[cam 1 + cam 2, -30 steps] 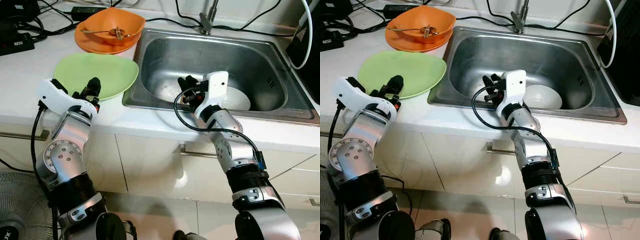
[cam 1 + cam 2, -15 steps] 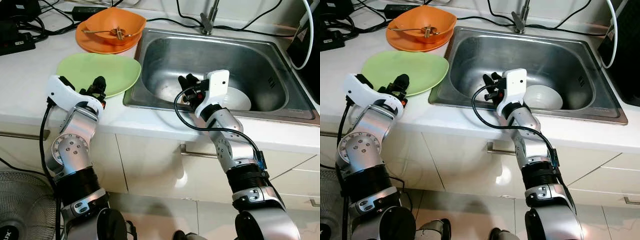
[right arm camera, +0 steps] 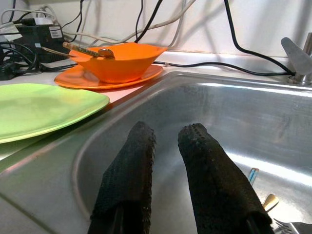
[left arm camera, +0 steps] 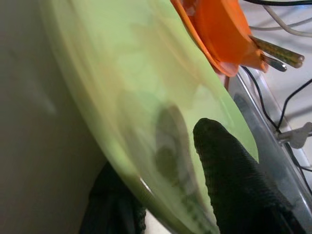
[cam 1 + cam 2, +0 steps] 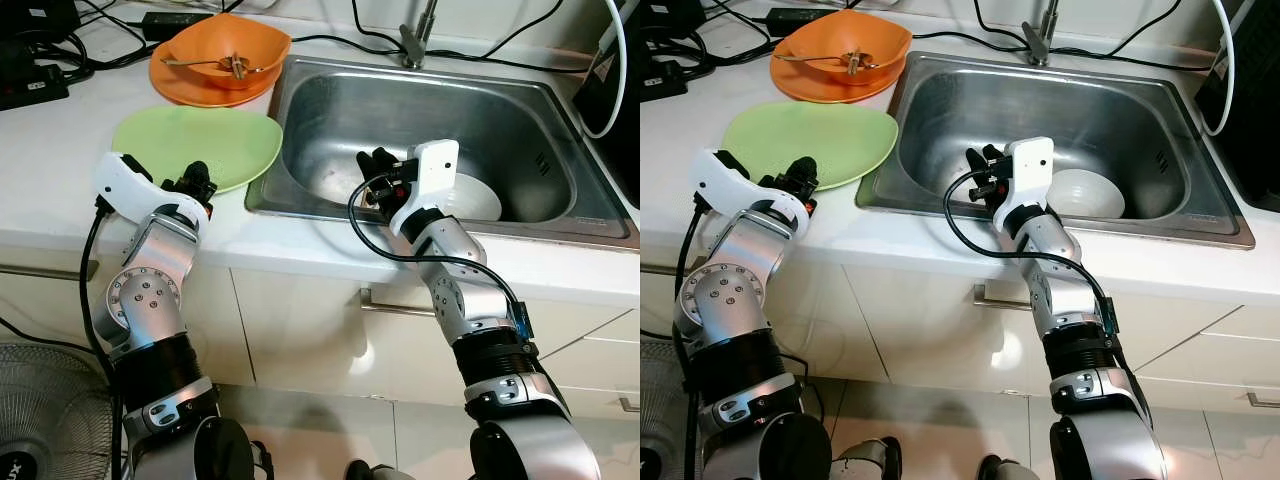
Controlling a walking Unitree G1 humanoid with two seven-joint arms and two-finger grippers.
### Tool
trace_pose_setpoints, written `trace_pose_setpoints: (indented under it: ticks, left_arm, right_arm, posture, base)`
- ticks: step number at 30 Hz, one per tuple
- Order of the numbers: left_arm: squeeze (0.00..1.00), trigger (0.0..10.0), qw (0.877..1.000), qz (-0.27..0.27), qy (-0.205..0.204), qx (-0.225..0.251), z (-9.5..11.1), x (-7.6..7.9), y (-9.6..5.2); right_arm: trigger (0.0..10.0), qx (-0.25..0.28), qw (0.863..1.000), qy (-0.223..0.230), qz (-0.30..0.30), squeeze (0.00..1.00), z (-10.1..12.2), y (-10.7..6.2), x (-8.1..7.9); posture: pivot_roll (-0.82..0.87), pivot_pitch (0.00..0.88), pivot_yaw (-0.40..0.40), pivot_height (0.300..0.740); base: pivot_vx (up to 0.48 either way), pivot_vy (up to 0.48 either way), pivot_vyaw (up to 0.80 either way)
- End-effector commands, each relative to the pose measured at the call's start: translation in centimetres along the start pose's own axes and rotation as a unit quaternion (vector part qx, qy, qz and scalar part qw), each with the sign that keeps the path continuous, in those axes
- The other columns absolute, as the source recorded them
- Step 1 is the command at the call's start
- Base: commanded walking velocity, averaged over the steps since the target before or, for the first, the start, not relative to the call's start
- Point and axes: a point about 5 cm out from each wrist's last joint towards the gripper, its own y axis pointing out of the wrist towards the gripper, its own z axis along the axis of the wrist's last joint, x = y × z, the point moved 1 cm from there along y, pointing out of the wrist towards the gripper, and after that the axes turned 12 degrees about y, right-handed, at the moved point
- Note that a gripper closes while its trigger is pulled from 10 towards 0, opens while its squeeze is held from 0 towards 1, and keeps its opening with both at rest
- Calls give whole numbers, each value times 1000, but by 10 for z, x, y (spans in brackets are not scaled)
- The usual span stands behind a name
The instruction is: Kitchen organization
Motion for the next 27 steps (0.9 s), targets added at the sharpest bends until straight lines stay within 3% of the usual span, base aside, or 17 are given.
trace_pose_setpoints:
  ticks: [1,10,11,12,13,27]
  left_arm:
    - [0,0,1000,-3,4,-4,-6,8,-3]
    - [0,0,1000,27,-7,8,-4,3,-6]
    - [0,2078,1000,28,-6,8,-4,3,-7]
    - [0,8353,1000,29,-6,8,-4,3,-7]
    - [0,10000,999,31,-6,6,-4,3,-8]
    - [0,10000,998,46,-1,31,0,2,-23]
  right_arm:
    - [10000,-4,1000,-2,-6,0,-2,-3,3]
    - [10000,-7,1000,-3,-2,0,-3,-1,2]
    - [10000,-7,1000,-3,-2,0,-3,-1,2]
    - [10000,-7,1000,-3,-1,0,-3,-1,2]
    - [10000,-8,1000,-4,1,0,-3,-1,2]
    - [10000,-12,1000,-5,13,0,-2,3,-1]
  posture:
    - [192,127,-44,740]
    - [194,130,-44,740]
    - [194,130,-44,740]
    - [194,130,-44,740]
    - [194,130,-44,740]
    - [214,134,-64,740]
  base:
    - [0,0,0]
    - [0,0,0]
    - [0,0,0]
    - [0,0,0]
    - [0,0,0]
    - [0,0,0]
